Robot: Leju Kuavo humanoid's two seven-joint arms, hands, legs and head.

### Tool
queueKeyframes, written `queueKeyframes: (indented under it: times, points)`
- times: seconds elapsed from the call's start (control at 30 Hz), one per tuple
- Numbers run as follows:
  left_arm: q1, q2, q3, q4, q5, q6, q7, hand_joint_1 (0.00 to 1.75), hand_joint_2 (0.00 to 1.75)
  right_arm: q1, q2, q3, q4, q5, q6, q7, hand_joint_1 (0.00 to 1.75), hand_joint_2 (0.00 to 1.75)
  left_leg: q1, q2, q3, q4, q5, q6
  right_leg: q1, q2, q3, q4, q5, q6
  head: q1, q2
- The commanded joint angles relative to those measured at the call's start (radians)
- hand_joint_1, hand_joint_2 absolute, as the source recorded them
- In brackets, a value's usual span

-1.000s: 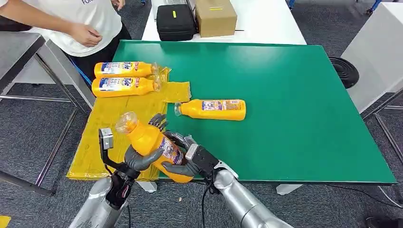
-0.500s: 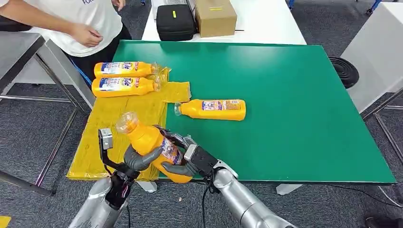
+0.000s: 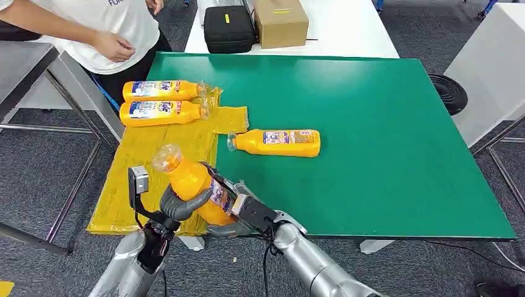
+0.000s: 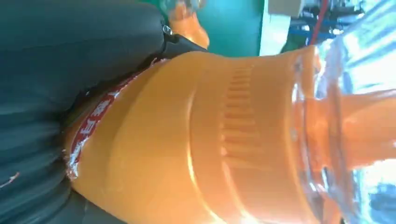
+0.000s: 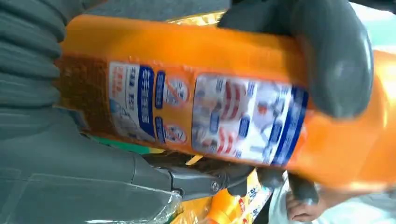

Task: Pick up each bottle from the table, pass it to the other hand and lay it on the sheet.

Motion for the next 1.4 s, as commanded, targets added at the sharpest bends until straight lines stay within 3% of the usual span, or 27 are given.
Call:
queueKeyframes:
  times: [0.03, 0.17, 0.33, 0.53, 0.9, 1.1, 1.27, 1.4]
  points:
    - [-0.036, 0.002, 0.002, 0.002, -0.031, 0.039, -0.006, 1.73, 1.75, -0.038, 0.0, -0.021, 0.089, 0.012, -0.019, 0.002, 0.0, 0.0, 0.0, 0.0, 0.002, 0.0, -0.001, 0.0, 0.0, -0.001, 0.003, 0.0, -0.001, -0.001, 0.0, 0.0]
    - [-0.035, -0.002, 0.034, -0.006, -0.124, 0.176, -0.036, 1.75, 1.75, -0.022, -0.006, -0.053, 0.055, 0.047, -0.056, 0.002, 0.0, 0.0, 0.0, -0.001, 0.003, 0.0, -0.001, 0.0, 0.001, -0.002, 0.003, 0.0, -0.001, -0.001, 0.0, 0.0]
    - [-0.035, -0.002, 0.042, -0.009, -0.14, 0.202, -0.041, 1.73, 1.75, -0.016, -0.009, -0.059, 0.042, 0.05, -0.058, 0.002, 0.0, 0.0, 0.0, -0.001, 0.002, 0.0, -0.001, 0.0, 0.001, -0.001, 0.003, -0.001, -0.001, -0.001, 0.0, 0.0]
    - [-0.006, 0.018, 0.128, -0.05, -0.241, 0.374, -0.082, 1.75, 1.75, 0.054, -0.049, -0.127, -0.132, 0.093, -0.107, 0.002, 0.0, 0.0, 0.001, -0.001, 0.004, -0.001, -0.001, 0.0, 0.001, -0.002, 0.005, -0.001, -0.002, -0.002, 0.0, 0.0]
    - [-0.014, 0.029, 0.205, -0.115, -0.274, 0.426, -0.107, 1.55, 1.75, 0.198, -0.089, -0.234, -0.415, 0.148, -0.117, 0.005, 0.0, 0.0, 0.001, -0.004, 0.004, 0.0, -0.002, 0.0, 0.001, -0.005, 0.006, 0.0, -0.003, -0.002, 0.0, 0.0]
    - [-0.034, 0.038, 0.264, -0.213, -0.381, 0.521, -0.118, 1.57, 1.75, 0.25, -0.064, -0.292, -0.502, 0.207, -0.1, 0.013, 0.0, 0.0, 0.001, -0.001, 0.003, 0.001, -0.002, 0.0, 0.001, -0.003, 0.004, 0.0, -0.003, -0.003, 0.0, 0.0]
    - [-0.081, 0.077, 0.259, -0.237, -0.634, 0.647, -0.113, 1.75, 1.75, 0.275, -0.055, -0.326, -0.54, 0.22, -0.094, 0.012, 0.0, 0.0, 0.001, -0.001, 0.005, 0.001, -0.003, 0.0, 0.002, -0.003, 0.006, 0.001, -0.003, -0.003, 0.0, 0.0]
    - [-0.09, 0.079, 0.262, -0.24, -0.638, 0.643, -0.105, 1.75, 1.75, 0.278, -0.056, -0.327, -0.544, 0.222, -0.092, 0.013, 0.0, 0.0, 0.001, -0.001, 0.004, 0.001, -0.002, 0.0, 0.001, -0.002, 0.004, 0.0, -0.002, -0.002, 0.0, 0.0]
